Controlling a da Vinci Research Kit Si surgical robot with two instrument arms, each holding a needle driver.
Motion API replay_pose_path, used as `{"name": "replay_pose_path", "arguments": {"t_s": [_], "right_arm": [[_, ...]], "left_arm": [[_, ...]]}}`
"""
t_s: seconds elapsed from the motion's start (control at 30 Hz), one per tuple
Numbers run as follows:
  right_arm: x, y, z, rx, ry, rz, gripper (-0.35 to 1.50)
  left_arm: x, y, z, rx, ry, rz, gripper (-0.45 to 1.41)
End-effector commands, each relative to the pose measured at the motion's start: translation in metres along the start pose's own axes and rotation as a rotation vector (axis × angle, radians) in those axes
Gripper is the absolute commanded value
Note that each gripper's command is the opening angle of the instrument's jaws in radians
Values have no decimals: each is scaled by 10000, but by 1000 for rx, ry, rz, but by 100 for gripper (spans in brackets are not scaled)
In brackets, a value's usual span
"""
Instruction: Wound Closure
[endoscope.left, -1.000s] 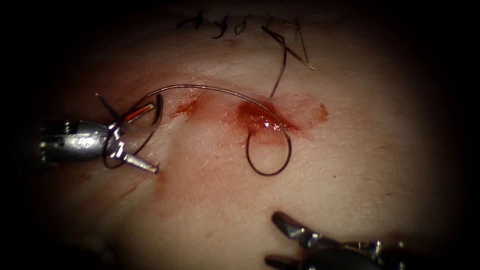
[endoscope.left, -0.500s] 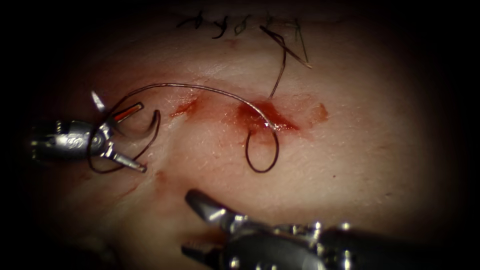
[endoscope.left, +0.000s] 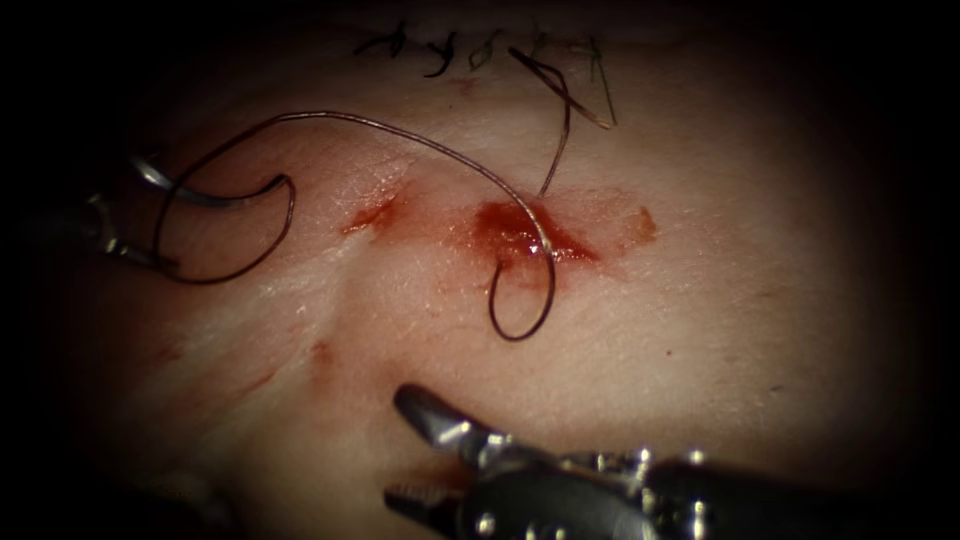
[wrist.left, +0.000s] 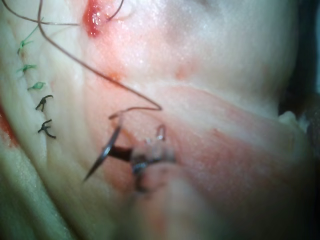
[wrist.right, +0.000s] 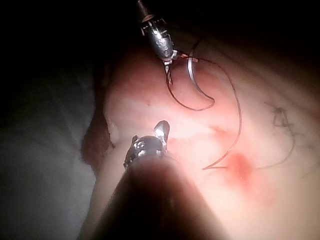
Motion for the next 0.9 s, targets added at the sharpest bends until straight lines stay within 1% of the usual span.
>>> {"name": "replay_pose_path", "arguments": {"t_s": [0.03, 0.07, 0.1, 0.13, 0.2, 0.27, 0.33, 0.4, 0.5, 0.67, 0.77, 0.8, 0.83, 0.9], "right_arm": [[-2, -9, 7, 3, 1, 2, 139], [-2, -10, 7, 3, 1, 1, 139], [-4, -13, 7, 2, 2, -2, 139], [-4, -13, 7, 2, 2, -2, 139], [-8, -16, 9, 5, -1, -7, 139], [-9, -17, 9, 5, -1, -8, 139], [-11, -17, 9, 7, -3, -9, 139], [-14, -17, 8, 7, -3, -11, 139], [-17, -17, 7, 10, -4, -12, 139], [-19, -21, 8, 9, -2, -17, 139], [-21, -23, 9, 8, -2, -25, 139], [-22, -23, 10, 8, -2, -25, 139], [-22, -23, 10, 8, -2, -25, 139], [-22, -23, 10, 8, -2, -26, 139]], "left_arm": [[-5, 4, 6, 11, -13, -3, 109], [-8, 3, 4, 23, -28, -3, 109], [-17, 4, 2, 50, -77, 27, 109], [-17, 4, 2, 50, -77, 27, 109], [-28, 8, 1, 38, -116, 79, 109], [-31, 11, 1, 36, -120, 84, 109], [-37, 21, 2, 39, -120, 92, 108], [-39, 32, 5, 15, -89, 100, 106], [-41, 56, 13, -28, -29, 60, 103], [-37, 88, 38, -68, 50, -55, 86], [-31, 106, 61, -82, 101, -97, 79], [-28, 111, 76, -76, 116, -110, 79], [-28, 111, 76, -76, 116, -110, 79], [-25, 111, 85, -65, 124, -113, 79]]}}
